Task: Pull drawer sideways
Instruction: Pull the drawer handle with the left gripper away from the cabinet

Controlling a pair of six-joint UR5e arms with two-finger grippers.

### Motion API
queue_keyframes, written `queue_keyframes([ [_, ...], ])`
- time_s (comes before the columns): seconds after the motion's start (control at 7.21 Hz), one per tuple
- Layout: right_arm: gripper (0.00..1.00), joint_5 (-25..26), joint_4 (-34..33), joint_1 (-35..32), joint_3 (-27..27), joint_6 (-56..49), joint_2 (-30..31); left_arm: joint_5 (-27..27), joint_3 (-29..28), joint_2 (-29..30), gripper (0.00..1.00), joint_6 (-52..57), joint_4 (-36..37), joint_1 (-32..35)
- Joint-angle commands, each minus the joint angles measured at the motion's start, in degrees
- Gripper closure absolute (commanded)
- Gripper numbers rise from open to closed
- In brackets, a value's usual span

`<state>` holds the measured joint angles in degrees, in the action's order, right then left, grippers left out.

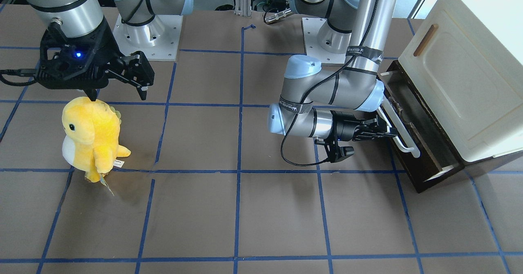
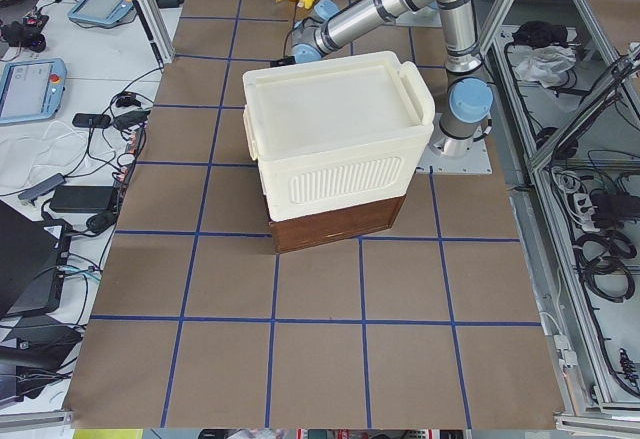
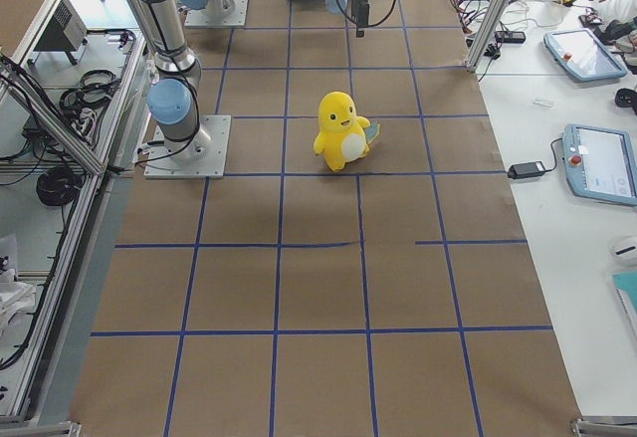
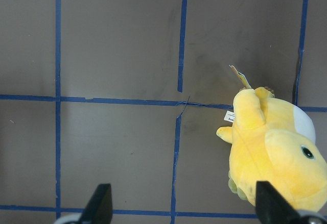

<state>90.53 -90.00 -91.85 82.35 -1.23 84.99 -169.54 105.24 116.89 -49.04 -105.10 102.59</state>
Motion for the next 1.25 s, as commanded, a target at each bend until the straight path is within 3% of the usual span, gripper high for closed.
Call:
queue_keyframes([
  [0.0, 0.0, 0.0, 0.0, 0.0, 0.0, 0.0, 0.0, 0.0, -0.03, -0.08, 0.94, 0.0, -0.1, 0.07],
  [0.28, 0.0, 0.0, 0.0, 0.0, 0.0, 0.0, 0.0, 1.31, -0.29, -0.08, 0.71, 0.09, 0.16, 0.07],
  [0.42, 0.0, 0.0, 0.0, 0.0, 0.0, 0.0, 0.0, 4.54, -1.95, -0.08, 0.64, 0.17, 0.42, 0.07],
  [0.69, 0.0, 0.0, 0.0, 0.0, 0.0, 0.0, 0.0, 8.86, -4.6, 0.7, 0.65, 0.7, 0.42, -0.28],
  [1.11, 0.0, 0.0, 0.0, 0.0, 0.0, 0.0, 0.0, 10.01, -4.25, 1.06, 0.69, 0.7, 0.51, -2.03],
])
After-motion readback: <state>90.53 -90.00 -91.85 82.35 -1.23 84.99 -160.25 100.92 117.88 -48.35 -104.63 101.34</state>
